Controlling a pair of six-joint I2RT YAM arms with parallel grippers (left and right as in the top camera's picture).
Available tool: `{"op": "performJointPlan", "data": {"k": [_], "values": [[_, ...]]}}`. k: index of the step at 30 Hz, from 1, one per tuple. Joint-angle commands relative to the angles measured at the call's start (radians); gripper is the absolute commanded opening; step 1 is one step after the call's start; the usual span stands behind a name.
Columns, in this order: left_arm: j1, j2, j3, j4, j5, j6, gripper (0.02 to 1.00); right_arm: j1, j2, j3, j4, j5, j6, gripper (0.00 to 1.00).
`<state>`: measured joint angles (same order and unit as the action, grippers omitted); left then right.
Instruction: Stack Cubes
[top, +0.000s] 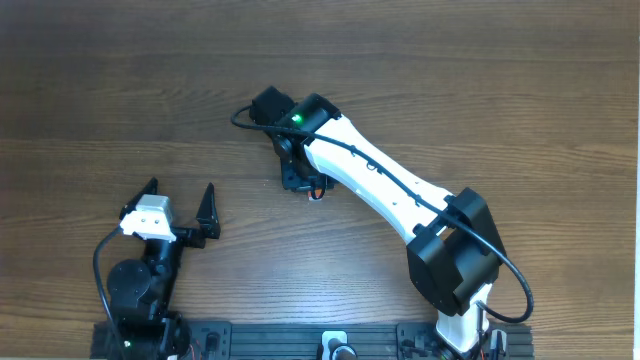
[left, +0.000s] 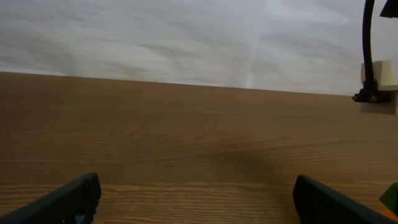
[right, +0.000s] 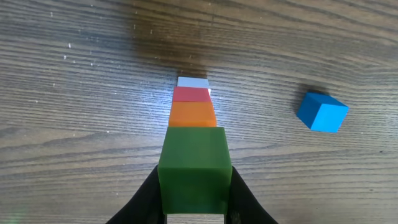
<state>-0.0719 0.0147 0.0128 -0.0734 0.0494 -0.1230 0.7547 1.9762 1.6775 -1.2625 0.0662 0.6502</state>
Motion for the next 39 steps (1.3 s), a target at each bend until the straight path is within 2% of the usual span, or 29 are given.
{"op": "performJointPlan", "data": {"k": [1,39], "values": [[-0.005,-0.008,-0.007,0.002,0.01,0.014,1.0,-0.009,0.023,0.014,0.008,-0.013,-0.002,0.012],[-0.005,-0.008,-0.007,0.002,0.01,0.014,0.998,-0.019,0.023,-0.039,0.037,-0.035,-0.002,0.009]]}}
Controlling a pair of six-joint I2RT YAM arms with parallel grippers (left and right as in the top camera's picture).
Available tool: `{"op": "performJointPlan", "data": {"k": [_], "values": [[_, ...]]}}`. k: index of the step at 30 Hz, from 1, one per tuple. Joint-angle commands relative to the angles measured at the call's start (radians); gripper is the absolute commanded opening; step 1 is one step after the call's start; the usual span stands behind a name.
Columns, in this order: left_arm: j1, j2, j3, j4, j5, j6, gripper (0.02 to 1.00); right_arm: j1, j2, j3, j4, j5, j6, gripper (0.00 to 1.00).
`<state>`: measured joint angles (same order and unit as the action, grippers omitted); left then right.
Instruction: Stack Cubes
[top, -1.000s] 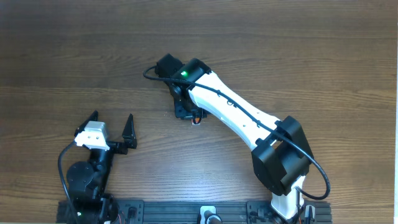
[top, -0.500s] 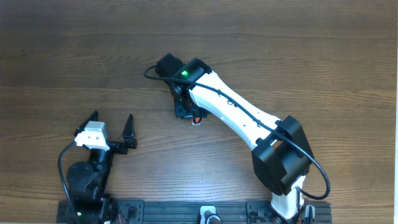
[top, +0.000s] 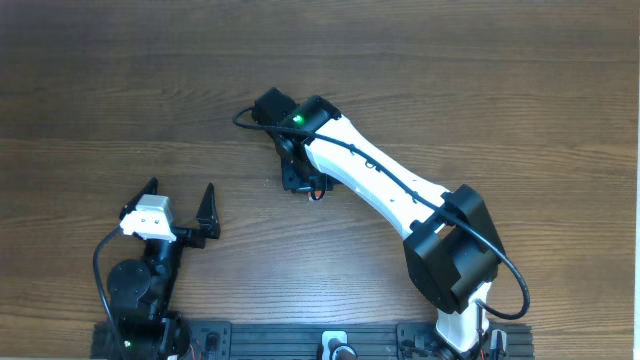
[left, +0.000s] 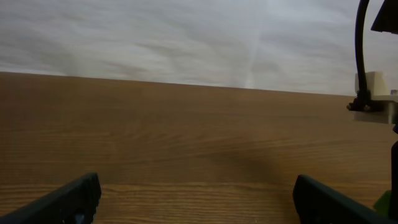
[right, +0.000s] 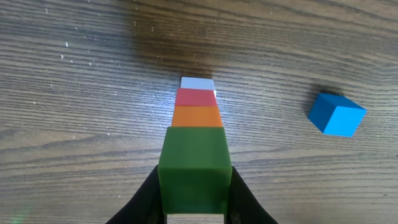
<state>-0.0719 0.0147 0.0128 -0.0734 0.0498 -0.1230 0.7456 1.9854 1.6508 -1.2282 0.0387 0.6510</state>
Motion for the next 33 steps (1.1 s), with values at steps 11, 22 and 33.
{"op": "performJointPlan", "data": {"k": [11,22,33], "values": [[-0.005,-0.008,-0.007,0.002,0.01,0.014,0.998,-0.011,0.014,-0.019,0.006,-0.008,-0.002,0.012],[-0.005,-0.008,-0.007,0.002,0.01,0.014,1.0,-0.011,0.014,-0.019,0.006,-0.008,-0.002,0.123],[-0.005,-0.008,-0.007,0.002,0.01,0.014,1.0,-0.011,0.014,-0.019,0.011,-0.008,-0.002,0.27]]}}
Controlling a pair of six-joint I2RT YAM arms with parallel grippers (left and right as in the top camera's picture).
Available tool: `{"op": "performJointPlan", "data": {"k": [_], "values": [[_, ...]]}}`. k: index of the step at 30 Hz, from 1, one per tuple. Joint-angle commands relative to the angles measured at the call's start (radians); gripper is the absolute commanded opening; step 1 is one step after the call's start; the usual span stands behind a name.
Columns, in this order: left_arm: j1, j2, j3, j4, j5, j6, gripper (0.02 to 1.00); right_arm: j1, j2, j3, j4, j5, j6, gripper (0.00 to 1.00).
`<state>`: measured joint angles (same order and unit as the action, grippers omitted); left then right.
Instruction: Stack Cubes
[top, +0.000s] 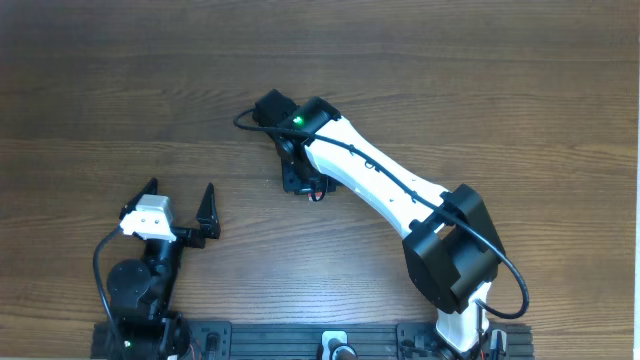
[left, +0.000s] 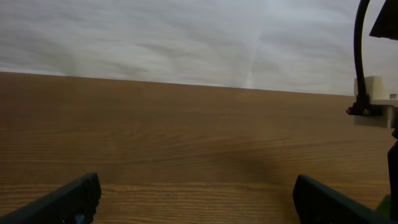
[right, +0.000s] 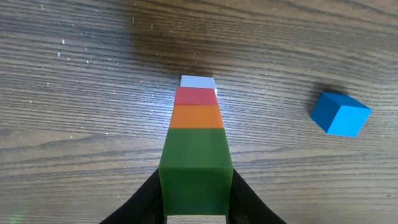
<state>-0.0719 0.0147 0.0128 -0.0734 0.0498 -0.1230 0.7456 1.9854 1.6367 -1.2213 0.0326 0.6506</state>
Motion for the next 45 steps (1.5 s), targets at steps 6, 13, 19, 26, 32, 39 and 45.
{"op": "performJointPlan", "data": {"k": [6,13,19,26,32,39,45], "values": [[-0.005,-0.008,-0.007,0.002,0.01,0.014,1.0,-0.011,0.014,-0.005,0.007,-0.002,-0.002,0.297],[-0.005,-0.008,-0.007,0.002,0.01,0.014,1.0,-0.011,0.014,-0.005,0.006,-0.002,-0.002,0.362],[-0.005,-0.008,-0.007,0.002,0.01,0.014,1.0,-0.011,0.013,-0.004,0.013,0.008,-0.005,0.472],[-0.005,-0.008,-0.007,0.002,0.01,0.014,1.0,-0.011,-0.043,0.019,0.043,0.058,-0.032,0.665],[-0.005,-0.008,-0.007,0.002,0.01,0.014,0.998,-0.023,-0.148,0.029,0.035,0.094,-0.047,0.825],[-0.005,-0.008,-0.007,0.002,0.01,0.014,1.0,-0.037,-0.29,0.014,0.013,0.131,-0.047,0.976],[-0.005,-0.008,-0.007,0.002,0.01,0.014,0.998,-0.096,-0.385,-0.175,0.019,0.13,-0.025,0.993]]}}
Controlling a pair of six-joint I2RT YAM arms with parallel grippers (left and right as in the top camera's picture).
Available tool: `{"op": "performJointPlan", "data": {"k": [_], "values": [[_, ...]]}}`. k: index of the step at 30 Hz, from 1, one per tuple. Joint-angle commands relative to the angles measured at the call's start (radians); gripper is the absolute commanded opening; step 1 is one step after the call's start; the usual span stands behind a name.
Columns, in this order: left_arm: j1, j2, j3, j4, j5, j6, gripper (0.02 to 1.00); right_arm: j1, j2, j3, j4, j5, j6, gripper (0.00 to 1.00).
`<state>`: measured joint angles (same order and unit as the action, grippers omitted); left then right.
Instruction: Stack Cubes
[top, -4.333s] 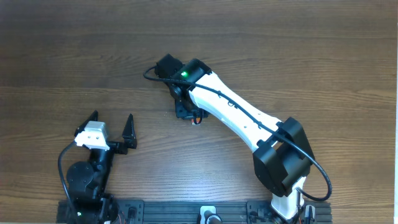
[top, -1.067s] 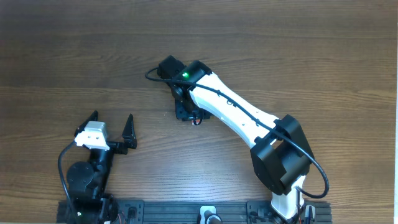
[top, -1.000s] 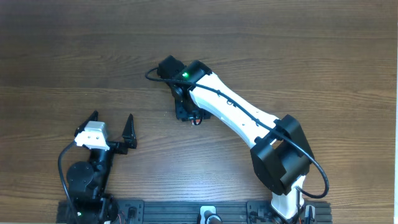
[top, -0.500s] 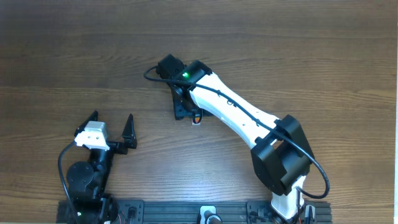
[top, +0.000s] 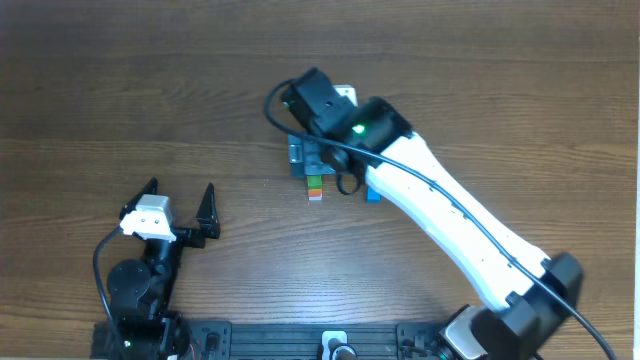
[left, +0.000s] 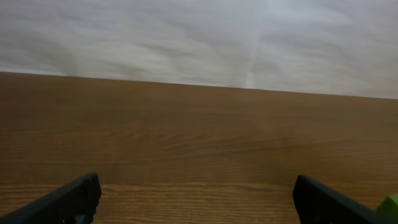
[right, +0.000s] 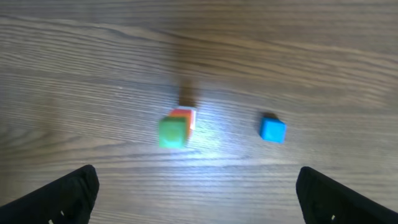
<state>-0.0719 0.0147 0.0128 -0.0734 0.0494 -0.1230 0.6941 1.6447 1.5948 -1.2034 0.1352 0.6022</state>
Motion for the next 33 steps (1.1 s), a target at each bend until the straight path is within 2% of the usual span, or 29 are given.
{"op": "performJointPlan", "data": {"k": [1,4,10,20,33], "values": [[-0.005,-0.008,-0.007,0.002,0.01,0.014,1.0,-0.053,-0.054,-0.172,0.007,0.027,0.033,0.991],[-0.005,-0.008,-0.007,0.002,0.01,0.014,1.0,-0.083,-0.084,-0.302,0.046,0.025,0.057,0.991],[-0.005,-0.008,-0.007,0.002,0.01,0.014,0.998,-0.119,-0.097,-0.452,0.179,-0.014,0.027,0.978],[-0.005,-0.008,-0.007,0.002,0.01,0.014,1.0,-0.162,-0.031,-0.481,0.243,-0.014,0.016,0.956],[-0.005,-0.008,-0.007,0.002,0.01,0.014,1.0,-0.245,0.14,-0.481,0.356,-0.041,-0.069,0.923]]}}
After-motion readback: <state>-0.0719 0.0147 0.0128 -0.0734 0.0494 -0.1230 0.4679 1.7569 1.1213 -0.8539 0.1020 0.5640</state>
